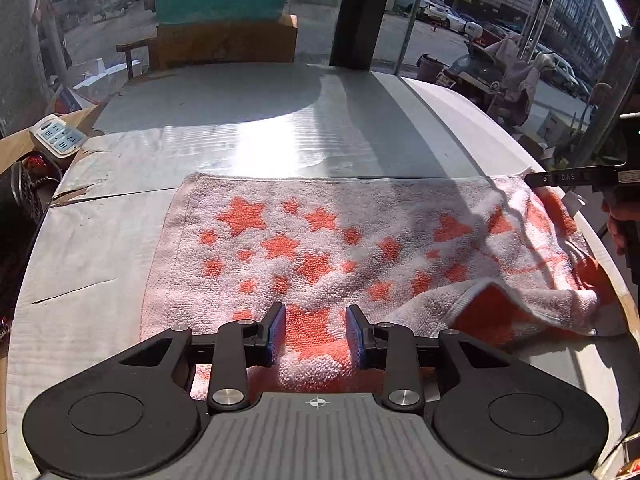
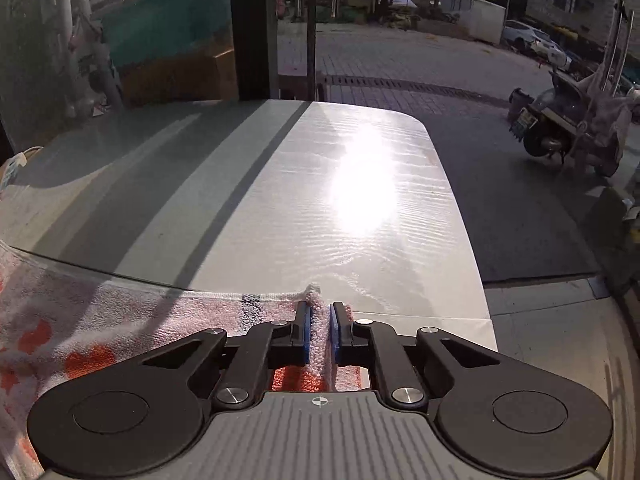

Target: Fold towel

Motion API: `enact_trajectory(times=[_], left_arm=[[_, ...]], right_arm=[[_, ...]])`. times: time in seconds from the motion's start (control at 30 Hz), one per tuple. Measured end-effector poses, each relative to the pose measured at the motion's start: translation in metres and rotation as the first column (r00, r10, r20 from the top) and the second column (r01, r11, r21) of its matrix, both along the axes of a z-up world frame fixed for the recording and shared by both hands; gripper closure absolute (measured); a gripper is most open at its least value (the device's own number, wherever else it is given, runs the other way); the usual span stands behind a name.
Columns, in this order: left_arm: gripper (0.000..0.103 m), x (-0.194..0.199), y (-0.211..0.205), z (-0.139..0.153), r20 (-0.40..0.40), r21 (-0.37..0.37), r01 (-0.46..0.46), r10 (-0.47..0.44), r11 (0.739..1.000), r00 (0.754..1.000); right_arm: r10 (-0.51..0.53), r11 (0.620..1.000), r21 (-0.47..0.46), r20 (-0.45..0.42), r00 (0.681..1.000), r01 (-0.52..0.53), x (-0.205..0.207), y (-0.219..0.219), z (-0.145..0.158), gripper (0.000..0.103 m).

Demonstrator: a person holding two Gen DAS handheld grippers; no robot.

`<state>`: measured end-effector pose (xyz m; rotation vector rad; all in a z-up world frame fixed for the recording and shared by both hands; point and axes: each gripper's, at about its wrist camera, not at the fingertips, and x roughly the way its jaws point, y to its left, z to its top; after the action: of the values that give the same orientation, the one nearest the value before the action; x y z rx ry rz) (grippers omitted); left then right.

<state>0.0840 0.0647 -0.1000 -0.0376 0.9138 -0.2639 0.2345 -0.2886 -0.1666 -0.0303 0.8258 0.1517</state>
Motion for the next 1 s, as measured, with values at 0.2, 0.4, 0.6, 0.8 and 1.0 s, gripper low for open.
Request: enact_trajectory(times=[0.2, 0.4, 0.6, 0.8, 1.0], left_arm=[[0.065, -0.008, -0.008, 0.008, 0.015, 0.061, 0.035, -0.036, 0.998, 0.999], [0.056, -0.018, 0.005, 0.015, 0.062, 0.104, -0.046, 0.039, 0.993, 0.997], [0.056, 0.008, 0.004, 0.012, 0.069, 0.143, -0.09, 0.081, 0.986, 0.994], [0.055, 0.024, 0.006, 0.0, 0.044, 0.163, -0.122, 0.117, 0.979, 0.992], [0.056, 0.014, 0.006, 0.01, 0.06, 0.17, -0.144, 0.136, 0.975, 0.989]], right_arm=[[-0.123, 0.98, 0.162, 0.031, 0.992, 0.117, 0.002, -0.017, 0.013, 0.078], [-0.021, 0.995, -0.091, 0.104, 0.994, 0.031, -0.077, -0.017, 0.026, 0.078], [0.308, 0.944, -0.141, 0.039, 0.951, -0.3, -0.176, 0.022, 0.021, 0.078], [0.452, 0.846, -0.296, -0.043, 0.891, -0.444, -0.225, 0.022, 0.004, 0.078], [0.497, 0.85, -0.175, -0.05, 0.866, -0.497, -0.227, -0.001, 0.03, 0.078]])
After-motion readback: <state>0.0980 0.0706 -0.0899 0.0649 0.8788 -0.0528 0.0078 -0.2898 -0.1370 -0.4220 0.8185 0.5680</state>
